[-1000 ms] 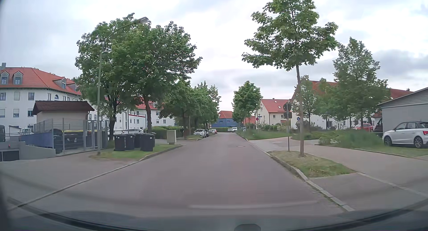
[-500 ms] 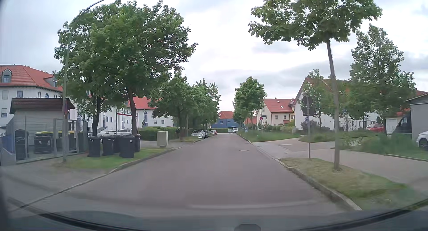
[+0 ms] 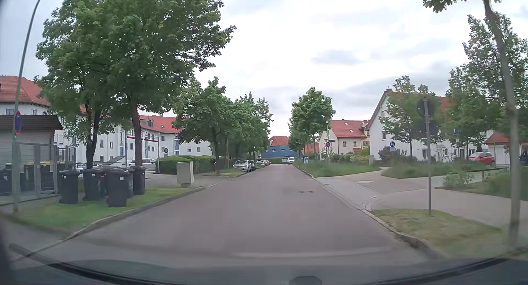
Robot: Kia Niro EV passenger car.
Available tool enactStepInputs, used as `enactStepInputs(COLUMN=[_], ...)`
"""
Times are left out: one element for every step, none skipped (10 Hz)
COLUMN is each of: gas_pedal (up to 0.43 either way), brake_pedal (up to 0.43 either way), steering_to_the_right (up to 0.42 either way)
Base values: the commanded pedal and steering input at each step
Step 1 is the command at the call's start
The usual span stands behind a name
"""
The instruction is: Follow the waypoints while adhering to traffic rules and regulations
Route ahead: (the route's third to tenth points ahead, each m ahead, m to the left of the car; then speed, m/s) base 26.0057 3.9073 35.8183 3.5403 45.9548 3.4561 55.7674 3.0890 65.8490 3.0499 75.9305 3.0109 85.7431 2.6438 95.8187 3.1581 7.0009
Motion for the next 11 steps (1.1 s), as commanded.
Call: enactStepInputs(gas_pedal=[0.067, 0.067, 0.067, 0.067, 0.067, 0.067, 0.067, 0.067, 0.067, 0.067, 0.067], brake_pedal=[0.000, 0.000, 0.000, 0.000, 0.000, 0.000, 0.000, 0.000, 0.000, 0.000, 0.000], steering_to_the_right=[-0.003, -0.002, -0.002, -0.001, 0.000, -0.001, 0.000, 0.000, 0.002, 0.003, 0.004])
